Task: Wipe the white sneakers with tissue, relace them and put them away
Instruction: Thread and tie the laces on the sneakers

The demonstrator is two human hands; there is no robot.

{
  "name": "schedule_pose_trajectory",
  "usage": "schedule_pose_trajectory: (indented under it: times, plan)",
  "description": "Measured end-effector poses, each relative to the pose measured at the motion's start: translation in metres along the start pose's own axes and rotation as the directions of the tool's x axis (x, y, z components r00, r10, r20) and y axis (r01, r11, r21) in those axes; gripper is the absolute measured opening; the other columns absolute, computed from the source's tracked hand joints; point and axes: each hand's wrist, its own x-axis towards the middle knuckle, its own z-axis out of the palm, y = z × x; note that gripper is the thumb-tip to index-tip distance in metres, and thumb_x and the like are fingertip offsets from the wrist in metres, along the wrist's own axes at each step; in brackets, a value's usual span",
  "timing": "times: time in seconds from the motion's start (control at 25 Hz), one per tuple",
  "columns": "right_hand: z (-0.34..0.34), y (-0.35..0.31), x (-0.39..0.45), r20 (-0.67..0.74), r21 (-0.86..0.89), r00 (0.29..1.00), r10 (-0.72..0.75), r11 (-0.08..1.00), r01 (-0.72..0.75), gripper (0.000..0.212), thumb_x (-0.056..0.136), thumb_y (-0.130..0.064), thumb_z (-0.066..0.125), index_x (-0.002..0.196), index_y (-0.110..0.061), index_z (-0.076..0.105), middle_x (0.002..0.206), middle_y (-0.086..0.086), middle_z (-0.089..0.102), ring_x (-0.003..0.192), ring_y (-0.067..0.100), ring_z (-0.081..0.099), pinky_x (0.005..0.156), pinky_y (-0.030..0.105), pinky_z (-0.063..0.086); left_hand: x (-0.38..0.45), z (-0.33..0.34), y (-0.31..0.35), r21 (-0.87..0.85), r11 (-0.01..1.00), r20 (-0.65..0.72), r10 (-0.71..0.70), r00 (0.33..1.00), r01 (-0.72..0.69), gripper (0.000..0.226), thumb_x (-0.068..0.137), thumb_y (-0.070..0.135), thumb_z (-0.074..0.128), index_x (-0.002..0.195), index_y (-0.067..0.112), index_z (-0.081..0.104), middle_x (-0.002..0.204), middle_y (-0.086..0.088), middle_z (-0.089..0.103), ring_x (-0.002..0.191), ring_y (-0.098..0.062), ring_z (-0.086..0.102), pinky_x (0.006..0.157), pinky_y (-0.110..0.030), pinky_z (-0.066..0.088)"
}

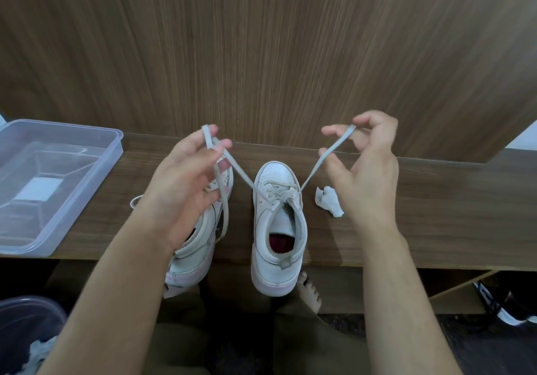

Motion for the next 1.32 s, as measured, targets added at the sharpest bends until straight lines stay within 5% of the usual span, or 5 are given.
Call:
schedule_pose_trajectory:
  times: [0.36, 0.56, 0.84, 1.04, 1.32]
  plan:
    - [0.008, 0.001, -0.002, 0.039, -0.143, 0.994, -0.1, 0.984, 0.105, 0.019, 0.086, -0.031, 0.06, 0.096, -0.021, 0.073, 0.122, -0.007, 0.065, 0.112, 0.007, 0.052, 0.085, 0.031, 0.046, -0.01, 0.017, -0.002, 0.953, 0.301, -0.172, 0.481, 0.859, 0.023, 0.044, 0.083, 0.032, 0.065, 0.121, 0.012, 0.054, 0.129, -0.008, 0.05, 0.117, -0.025, 0.047, 0.093, -0.034, 0.038]
    - [0.004, -0.01, 0.0, 0.139, -0.111, 0.977, -0.16, 0.978, 0.176, 0.03, 0.087, -0.011, 0.055, 0.113, -0.021, 0.068, 0.13, -0.006, 0.059, 0.118, 0.015, 0.051, 0.093, 0.041, 0.046, -0.001, 0.035, -0.039, 0.794, 0.608, 0.007, -0.029, 1.0, 0.012, 0.028, 0.086, 0.046, 0.057, 0.086, 0.02, 0.069, 0.065, 0.008, 0.062, 0.066, -0.012, 0.059, 0.062, -0.027, 0.047]
    - [-0.009, -0.022, 0.007, 0.261, -0.231, 0.959, -0.108, 0.958, 0.171, 0.04, 0.089, -0.01, 0.057, 0.126, -0.024, 0.059, 0.137, -0.006, 0.052, 0.125, 0.013, 0.042, 0.1, 0.02, 0.028, 0.016, 0.038, -0.069, 0.252, 0.94, -0.06, -0.224, 0.973, 0.232, 0.011, 0.081, 0.025, 0.071, 0.086, 0.016, 0.071, 0.069, 0.002, 0.063, 0.064, -0.014, 0.054, 0.063, -0.027, 0.041]
    - [0.012, 0.011, -0.006, 0.673, -0.301, 0.648, 0.357, 0.932, -0.2, 0.027, 0.09, -0.036, 0.058, 0.093, -0.011, 0.067, 0.089, 0.001, 0.069, 0.086, 0.016, 0.062, 0.08, 0.033, 0.048, 0.018, 0.036, -0.063, 0.05, 0.967, 0.016, -0.252, 0.967, 0.251, 0.018, 0.085, 0.026, 0.064, 0.068, 0.022, 0.059, 0.059, 0.004, 0.051, 0.054, -0.008, 0.044, 0.05, -0.021, 0.034]
    - [0.028, 0.009, -0.011, 0.531, -0.085, 0.714, 0.457, 0.867, -0.491, 0.011, 0.077, -0.025, 0.075, 0.074, -0.015, 0.072, 0.063, -0.007, 0.062, 0.057, 0.006, 0.054, 0.057, 0.023, 0.041, 0.027, 0.04, -0.046, 0.197, 0.973, 0.023, 0.114, 0.993, -0.116, 0.017, 0.093, 0.02, 0.054, 0.096, 0.028, 0.069, 0.095, 0.009, 0.067, 0.083, -0.002, 0.06, 0.071, -0.018, 0.047]
